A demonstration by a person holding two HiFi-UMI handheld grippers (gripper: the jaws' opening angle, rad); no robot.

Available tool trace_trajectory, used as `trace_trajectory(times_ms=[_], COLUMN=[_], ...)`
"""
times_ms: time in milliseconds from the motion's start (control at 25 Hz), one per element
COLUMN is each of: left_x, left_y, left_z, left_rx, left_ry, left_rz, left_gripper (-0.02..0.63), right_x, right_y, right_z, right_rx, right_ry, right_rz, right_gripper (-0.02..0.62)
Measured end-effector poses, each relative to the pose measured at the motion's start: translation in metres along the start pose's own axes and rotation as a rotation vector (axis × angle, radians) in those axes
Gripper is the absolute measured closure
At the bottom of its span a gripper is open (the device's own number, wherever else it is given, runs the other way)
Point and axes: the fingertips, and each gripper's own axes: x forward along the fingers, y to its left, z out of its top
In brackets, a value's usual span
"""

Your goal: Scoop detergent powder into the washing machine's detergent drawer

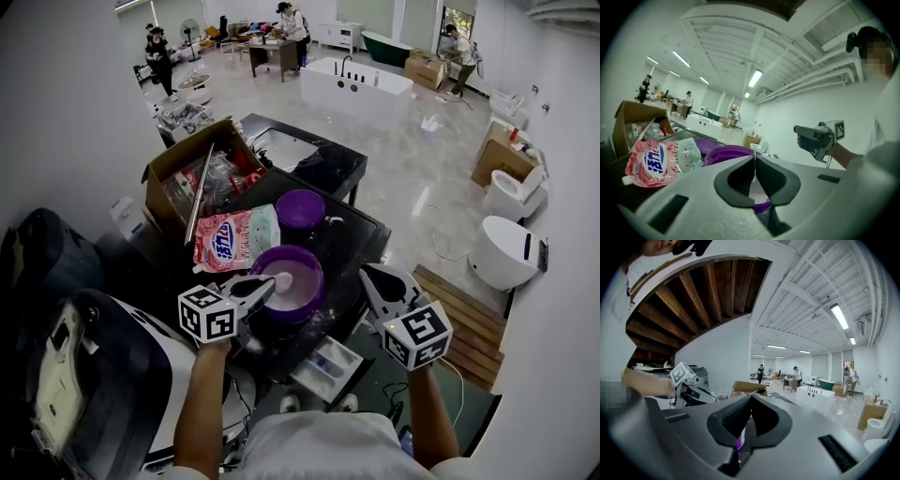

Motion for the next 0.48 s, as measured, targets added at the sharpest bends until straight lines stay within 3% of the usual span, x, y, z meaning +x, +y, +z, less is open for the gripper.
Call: trace_trajectory(times_ms=[240,480], left_x=[-0.015,-0.052], left_y=[0.002,0.010], left_z=[0.015,0.055], left_rx=[-0.087,-0.140], left_ry=[-0.176,-0.362], left_rz=[0.075,0.117], left_gripper=[0.592,0.592], right_x=[0.009,0.013], right_y=[0.009,0.014], right_z=[0.010,0.028], right_rx=[-0.039,-0.057], right_ry=[-0.010,-0.043], right_rz=[0.009,0.031], right_gripper=[0.598,0.598])
